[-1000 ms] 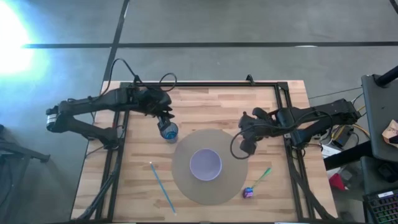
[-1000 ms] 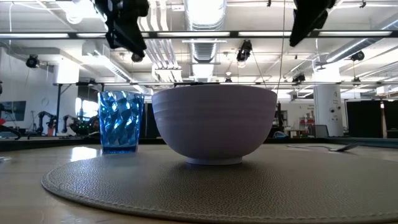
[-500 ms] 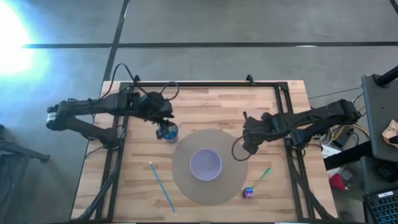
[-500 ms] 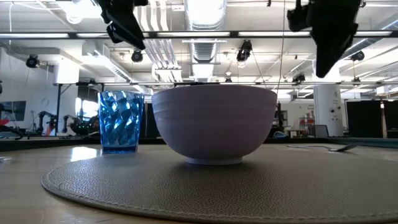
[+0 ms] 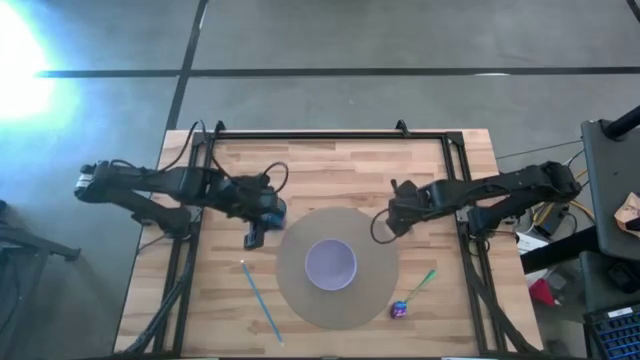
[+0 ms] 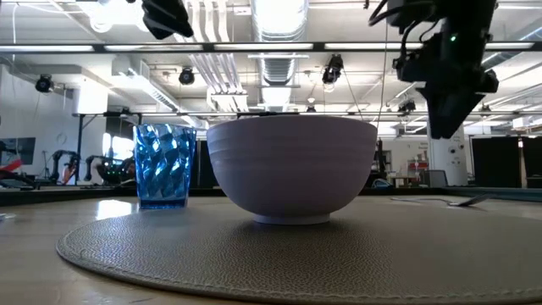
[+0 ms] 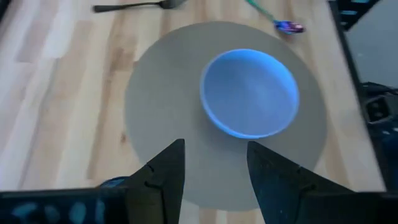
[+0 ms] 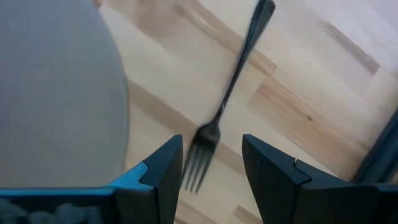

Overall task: Pick & Place Utensil
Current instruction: Put the black fork into the violet bowl

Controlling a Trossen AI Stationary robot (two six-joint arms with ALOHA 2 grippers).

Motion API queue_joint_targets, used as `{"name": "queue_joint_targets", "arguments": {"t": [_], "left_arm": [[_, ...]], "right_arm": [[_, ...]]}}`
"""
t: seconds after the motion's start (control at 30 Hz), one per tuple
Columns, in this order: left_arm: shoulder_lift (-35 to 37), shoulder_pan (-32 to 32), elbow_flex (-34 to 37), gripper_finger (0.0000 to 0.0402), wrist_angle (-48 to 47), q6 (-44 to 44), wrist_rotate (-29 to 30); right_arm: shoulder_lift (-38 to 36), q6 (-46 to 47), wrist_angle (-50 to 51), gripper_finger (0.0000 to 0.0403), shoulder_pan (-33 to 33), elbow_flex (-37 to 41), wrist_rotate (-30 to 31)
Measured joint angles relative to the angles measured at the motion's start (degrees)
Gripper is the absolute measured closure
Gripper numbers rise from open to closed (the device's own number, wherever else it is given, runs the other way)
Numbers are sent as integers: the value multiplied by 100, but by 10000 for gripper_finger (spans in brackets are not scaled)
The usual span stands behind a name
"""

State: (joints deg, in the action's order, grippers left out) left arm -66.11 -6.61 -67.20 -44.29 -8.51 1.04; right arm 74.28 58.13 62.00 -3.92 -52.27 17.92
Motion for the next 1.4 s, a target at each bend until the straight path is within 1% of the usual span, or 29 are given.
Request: {"name": "queue_joint_targets", "arguments": {"t": [0.2,0.3,0.4,0.53,0.73,0.9,1.1,1.4], "left_arm": [[4,-434,112,239,227,-51,7],[2,-593,234,239,373,-82,34],[-2,-694,412,239,555,-101,41],[-7,-796,607,239,819,-153,46],[-7,-952,836,239,1060,-61,44],[-7,-1046,946,239,1177,-81,37],[-7,-1099,946,239,1183,-136,33],[-9,-1108,975,239,1176,-138,37]], "right_arm": [[9,11,-308,239,450,211,-12],[9,19,-499,239,632,388,-153],[9,-47,-833,239,785,630,-362],[9,-152,-1137,239,928,875,-416],[9,-137,-1237,239,1116,984,-431],[12,-262,-1556,239,1231,1066,-453],[350,-388,-1706,239,1263,1062,-485],[1303,-648,-1720,239,1319,901,-534]]}}
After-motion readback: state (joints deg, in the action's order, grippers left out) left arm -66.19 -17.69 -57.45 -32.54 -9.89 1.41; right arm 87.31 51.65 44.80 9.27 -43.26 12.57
